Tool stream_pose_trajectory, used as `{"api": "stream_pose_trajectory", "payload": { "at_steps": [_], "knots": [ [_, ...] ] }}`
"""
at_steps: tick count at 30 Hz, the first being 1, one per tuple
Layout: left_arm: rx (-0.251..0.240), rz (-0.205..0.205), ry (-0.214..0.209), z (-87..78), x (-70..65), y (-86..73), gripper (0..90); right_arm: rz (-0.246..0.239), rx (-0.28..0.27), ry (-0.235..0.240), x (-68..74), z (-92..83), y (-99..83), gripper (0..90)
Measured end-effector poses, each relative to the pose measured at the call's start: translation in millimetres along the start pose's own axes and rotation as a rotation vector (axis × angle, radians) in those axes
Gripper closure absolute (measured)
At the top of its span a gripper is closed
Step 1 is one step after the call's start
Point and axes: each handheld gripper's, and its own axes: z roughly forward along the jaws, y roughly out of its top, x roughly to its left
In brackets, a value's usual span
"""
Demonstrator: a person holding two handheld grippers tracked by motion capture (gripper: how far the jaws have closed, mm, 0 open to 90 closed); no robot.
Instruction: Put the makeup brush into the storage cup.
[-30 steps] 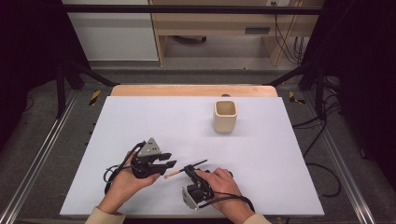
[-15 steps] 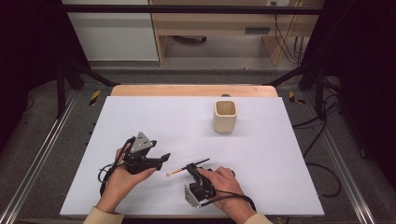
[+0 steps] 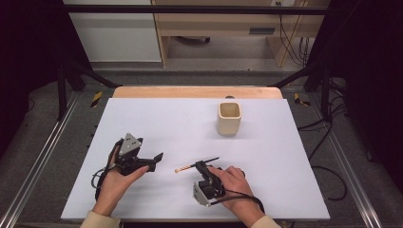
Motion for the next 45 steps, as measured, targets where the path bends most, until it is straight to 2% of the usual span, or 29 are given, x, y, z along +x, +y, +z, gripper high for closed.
{"api": "stream_pose_trajectory", "payload": {
  "at_steps": [3, 7, 9, 10, 13, 14, 16, 19, 21, 22, 25, 27, 31, 33, 42, 45],
  "knots": [
    [-0.032, -0.027, 0.005, -4.3, 5.6, -4.7, 4.1, 0.002, 0.003, -0.008, -2.9, -0.8, -3.0, 83.2],
    [-0.061, -0.034, -0.008, -8.5, 10.4, -11.4, 3.7, 0.025, 0.015, -0.021, -7.0, -2.9, -8.0, 83.2],
    [-0.091, -0.107, -0.039, -10.7, 14.6, -16.9, 4.2, 0.027, 0.019, -0.031, -10.2, -4.5, -11.4, 83.1],
    [-0.096, -0.116, -0.032, -11.4, 15.8, -18.5, 4.2, 0.034, 0.026, -0.036, -11.9, -5.8, -13.5, 83.1],
    [-0.081, -0.09, 0.013, -14.2, 18.2, -23.2, 4.1, 0.048, 0.038, -0.049, -15.0, -7.8, -19.1, 83.1],
    [-0.08, -0.091, 0.014, -14.9, 18.8, -25.1, 4.1, 0.052, 0.04, -0.054, -16.1, -8.2, -21.3, 83.1],
    [-0.089, -0.108, 0.012, -16.6, 20.1, -29.2, 4.1, 0.061, 0.046, -0.063, -18.4, -9.3, -25.2, 83.1],
    [-0.136, -0.15, -0.012, -20.6, 22.3, -34.4, 4.3, 0.086, 0.054, -0.072, -21.2, -11.2, -30.2, 83.1],
    [-0.154, -0.147, -0.01, -24.5, 22.6, -37.2, 4.3, 0.078, 0.061, -0.074, -23.8, -12.4, -32.9, 83.1],
    [-0.157, -0.147, -0.01, -25.8, 22.4, -38.1, 4.3, 0.096, 0.061, -0.08, -23.6, -12.8, -34.1, 83.1],
    [-0.18, -0.145, -0.008, -30.7, 21.0, -42.6, 4.3, 0.096, 0.069, -0.083, -25.6, -13.8, -36.8, 83.1],
    [-0.206, -0.145, -0.022, -33.8, 19.8, -44.1, 4.2, 0.102, 0.071, -0.086, -26.8, -14.2, -39.2, 83.0],
    [-0.239, -0.101, -0.023, -37.2, 17.1, -42.0, 4.0, 0.121, 0.09, -0.093, -29.7, -15.9, -45.1, 83.0],
    [-0.251, -0.094, -0.019, -36.8, 16.6, -41.4, 3.9, 0.138, 0.097, -0.099, -31.5, -17.2, -48.1, 83.1],
    [-0.237, -0.057, -0.023, -30.3, 17.0, -43.5, 3.4, 0.177, 0.115, -0.125, -39.3, -24.6, -61.6, 83.1],
    [-0.244, -0.053, -0.038, -29.1, 16.8, -43.7, 3.2, 0.199, 0.139, -0.138, -41.9, -26.7, -65.4, 83.1]
  ]
}}
